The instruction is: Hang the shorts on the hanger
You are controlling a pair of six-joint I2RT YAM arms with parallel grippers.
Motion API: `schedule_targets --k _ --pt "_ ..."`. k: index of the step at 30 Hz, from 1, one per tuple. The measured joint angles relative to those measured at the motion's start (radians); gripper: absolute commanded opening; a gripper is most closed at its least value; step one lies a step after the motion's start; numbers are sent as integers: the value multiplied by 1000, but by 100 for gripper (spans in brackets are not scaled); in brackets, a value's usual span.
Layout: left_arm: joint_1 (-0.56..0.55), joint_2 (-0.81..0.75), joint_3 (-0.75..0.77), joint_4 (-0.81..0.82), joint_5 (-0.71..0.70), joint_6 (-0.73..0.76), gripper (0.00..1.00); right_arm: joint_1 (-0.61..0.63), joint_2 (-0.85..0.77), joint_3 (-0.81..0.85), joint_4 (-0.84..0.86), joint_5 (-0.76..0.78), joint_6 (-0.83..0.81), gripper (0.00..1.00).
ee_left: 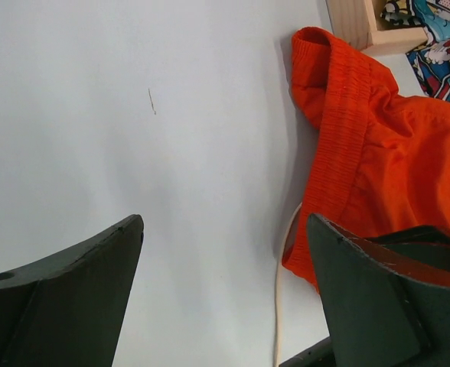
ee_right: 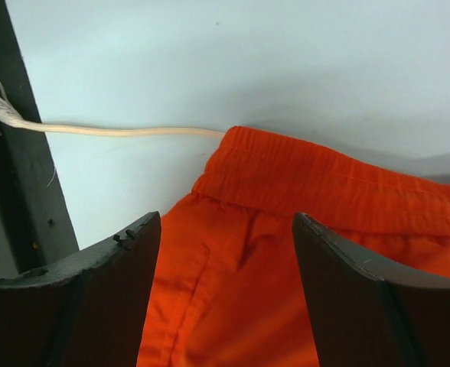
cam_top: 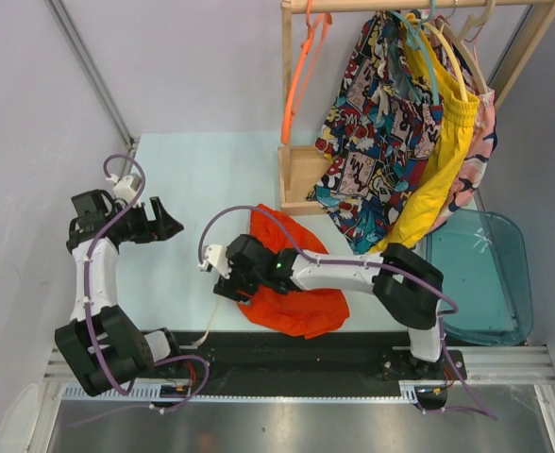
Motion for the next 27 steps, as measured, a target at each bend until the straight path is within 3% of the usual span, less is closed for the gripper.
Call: schedule_targets --k 4,6,7,8,10,11,13,19,23,27 --pt "1 0 2 -2 4 0 93 14 63 2 41 39 17 73" --pt "1 0 2 -3 4 1 93 13 93 4 59 57 17 68" --pt "1 0 2 -5 4 2 93 13 105 4 61 60 17 61" --pt "1 0 2 -7 4 2 92 13 114 4 63 64 17 47" --pt "1 0 2 -9 4 5 93 10 131 4 63 64 16 30" --pt "2 0 2 -10 4 6 93 9 137 5 62 64 18 13" --pt "2 0 2 -11 4 10 92 10 139 8 59 60 8 0" --pt "5 0 2 -11 16 39 91 -10 23 12 -61 14 -13 0" --pt "-2 2 2 2 30 85 92 -87 -243 15 -170 -118 -41 0" --pt "-43 19 2 37 52 124 93 -274 -506 50 -250 -249 -60 0"
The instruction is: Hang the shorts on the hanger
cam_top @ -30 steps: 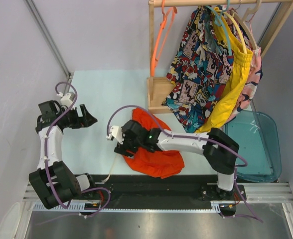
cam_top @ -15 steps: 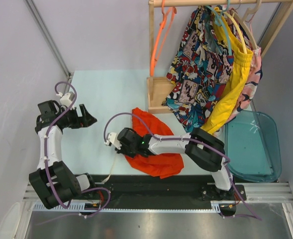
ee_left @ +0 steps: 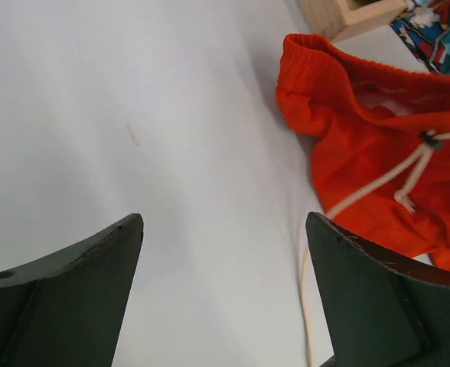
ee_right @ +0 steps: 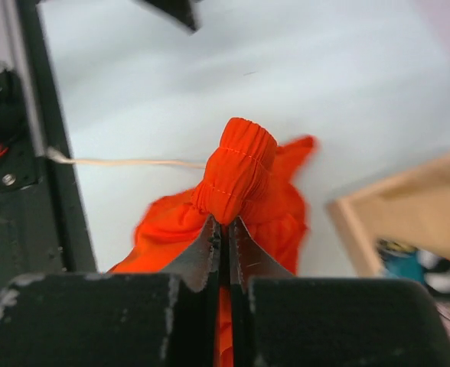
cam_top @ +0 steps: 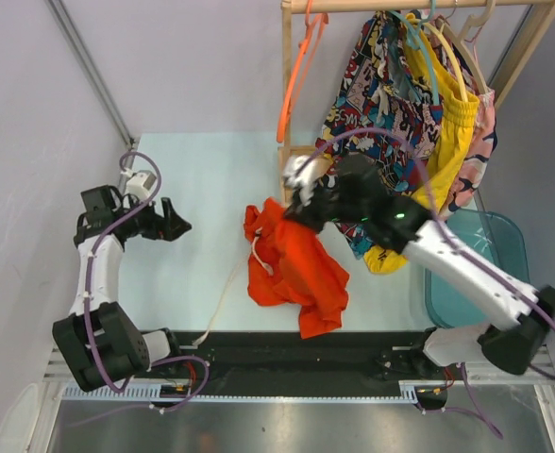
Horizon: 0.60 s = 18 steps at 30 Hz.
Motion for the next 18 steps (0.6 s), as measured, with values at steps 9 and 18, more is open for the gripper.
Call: schedule_targets --k 9,18 --pt "-302 70 -27 199 43 8 88 -315 -180 -58 -238 -154 -92 0" --pt "-453 499 148 311 -8 -103 82 -392 -183 -167 -364 -159 -139 0"
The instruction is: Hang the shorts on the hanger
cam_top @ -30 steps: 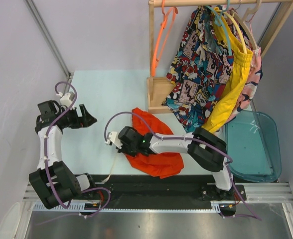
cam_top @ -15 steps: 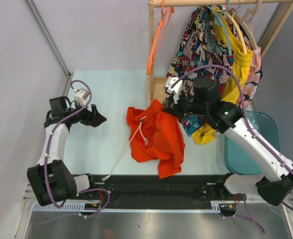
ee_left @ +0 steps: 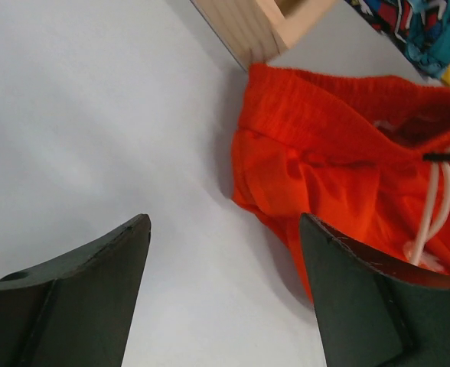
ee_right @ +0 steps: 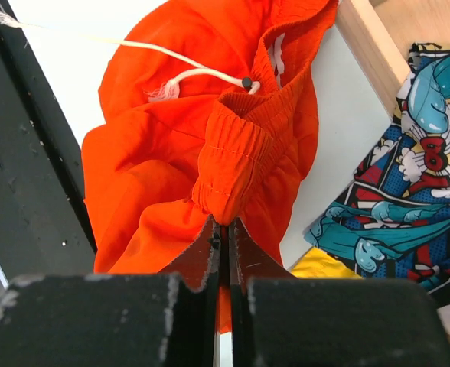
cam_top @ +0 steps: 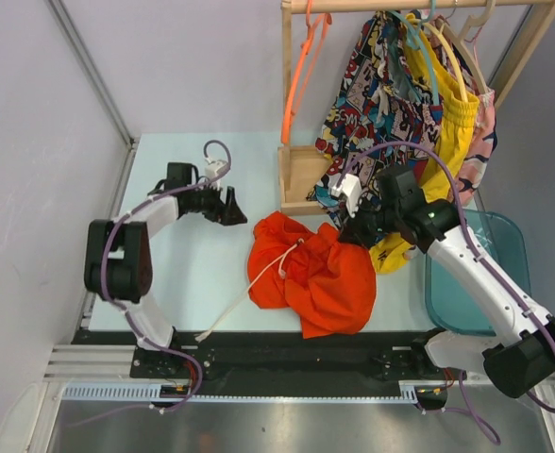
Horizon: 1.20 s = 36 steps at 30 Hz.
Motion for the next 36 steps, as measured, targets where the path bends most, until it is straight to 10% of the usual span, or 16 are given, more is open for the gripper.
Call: schedule_targets --k 15,23,26,36 --pt "-193 387 391 -39 -6 -102 79 -27 -64 -25 -29 23 -22 0" --pt "-208 420 379 -128 83 -117 27 -33 -103 -28 -37 22 -34 0" --pt "-195 374 315 -166 154 -120 0 -39 -119 -30 -35 22 -37 0" --pt "-25 -269 183 -294 159 -40 0 -86 -193 -34 207 83 53 0"
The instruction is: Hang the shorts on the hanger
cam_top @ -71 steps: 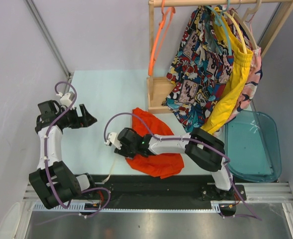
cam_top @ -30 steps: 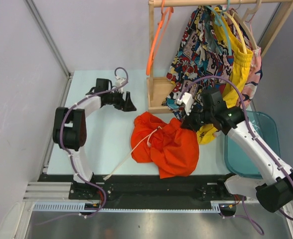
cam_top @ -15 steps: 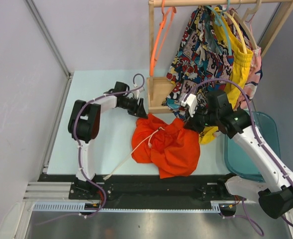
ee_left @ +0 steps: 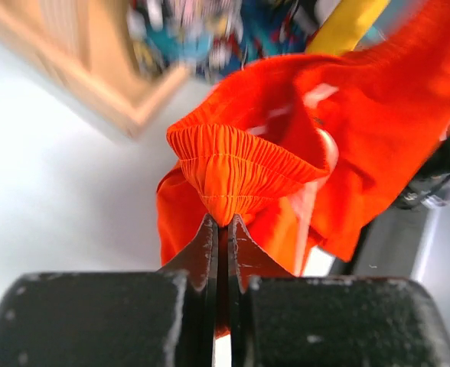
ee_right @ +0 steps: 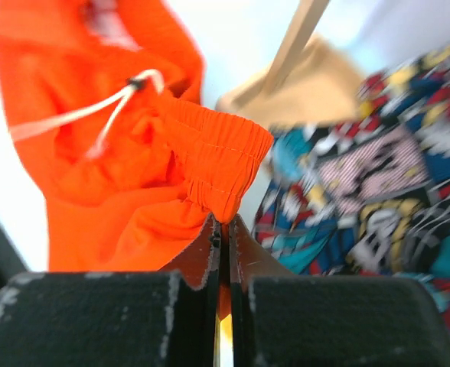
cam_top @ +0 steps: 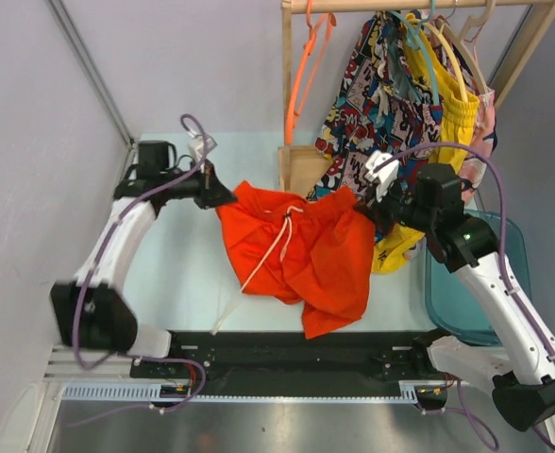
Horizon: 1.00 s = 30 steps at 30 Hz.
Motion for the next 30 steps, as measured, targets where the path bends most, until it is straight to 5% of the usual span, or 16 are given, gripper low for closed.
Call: schedule_targets --k 4,10,19,24,30 --pt "-6 -296 21 -64 -58 71 0 -24 3 41 114 -16 59 0" --pt "-29 -536 57 -174 -153 192 0 -43 -32 86 177 -116 45 0" --pt "-78 -479 30 -216 -280 324 0 -114 57 87 206 -212 -107 0" --pt "-93 -579 -233 -168 -309 466 0 -109 58 37 84 -285 -312 0" --pt "-192 -636 -624 -51 -381 653 8 -13 45 -261 21 -269 -605 0"
